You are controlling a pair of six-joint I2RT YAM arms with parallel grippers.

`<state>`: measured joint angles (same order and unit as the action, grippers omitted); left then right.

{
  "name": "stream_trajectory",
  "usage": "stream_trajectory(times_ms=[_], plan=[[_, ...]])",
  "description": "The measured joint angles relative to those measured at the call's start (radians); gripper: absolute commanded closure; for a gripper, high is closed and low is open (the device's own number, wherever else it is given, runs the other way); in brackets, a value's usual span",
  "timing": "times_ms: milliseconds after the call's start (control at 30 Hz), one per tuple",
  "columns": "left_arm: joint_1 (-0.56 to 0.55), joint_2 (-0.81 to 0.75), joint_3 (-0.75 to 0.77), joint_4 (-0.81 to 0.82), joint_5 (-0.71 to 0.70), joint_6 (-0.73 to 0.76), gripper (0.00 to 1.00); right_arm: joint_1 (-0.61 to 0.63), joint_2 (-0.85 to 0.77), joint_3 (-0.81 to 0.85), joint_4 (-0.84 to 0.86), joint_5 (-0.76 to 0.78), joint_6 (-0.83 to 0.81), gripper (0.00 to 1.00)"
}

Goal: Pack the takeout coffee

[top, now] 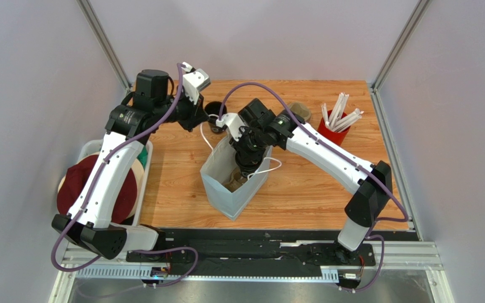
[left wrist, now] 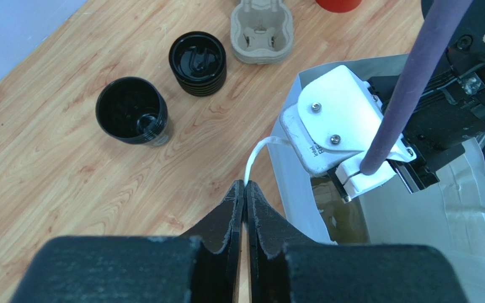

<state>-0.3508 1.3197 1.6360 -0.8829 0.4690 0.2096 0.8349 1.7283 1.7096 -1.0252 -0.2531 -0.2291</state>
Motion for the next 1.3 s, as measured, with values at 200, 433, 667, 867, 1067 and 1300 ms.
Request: stream_trajectory(times_ms=[200,433,667,867,1067,1300], plan=[[0.0,0.0,0.0,0.007,-0.037,-0.008,0.97,0.0,-0.018,-0.021,0.005,0.01,-0.001,1.0],[0.0,0.0,-0.001,0.014,-0.093,-0.022,0.99,0.0,-0.028,-0.031,0.009,0.019,-0.005,1.0],[0.0,0.0,-0.001,0.014,-0.11,-0.026,0.99,0.0,-0.028,-0.061,0.013,0.021,-0.012,1.0],[0.0,0.0,-0.001,0.014,-0.113,-0.026,0.99,0.0,-0.028,-0.061,0.012,0.038,-0.019,1.0],[0.0,0.0,-0.001,0.017,-0.113,-0.026,0.99,0.001,-0.028,-0.061,-0.013,0.054,-0.034,1.0],[0.0,0.0,-0.001,0.021,-0.113,-0.026,0.99,0.001,0.006,-0.051,-0.037,0.045,-0.043,1.0]])
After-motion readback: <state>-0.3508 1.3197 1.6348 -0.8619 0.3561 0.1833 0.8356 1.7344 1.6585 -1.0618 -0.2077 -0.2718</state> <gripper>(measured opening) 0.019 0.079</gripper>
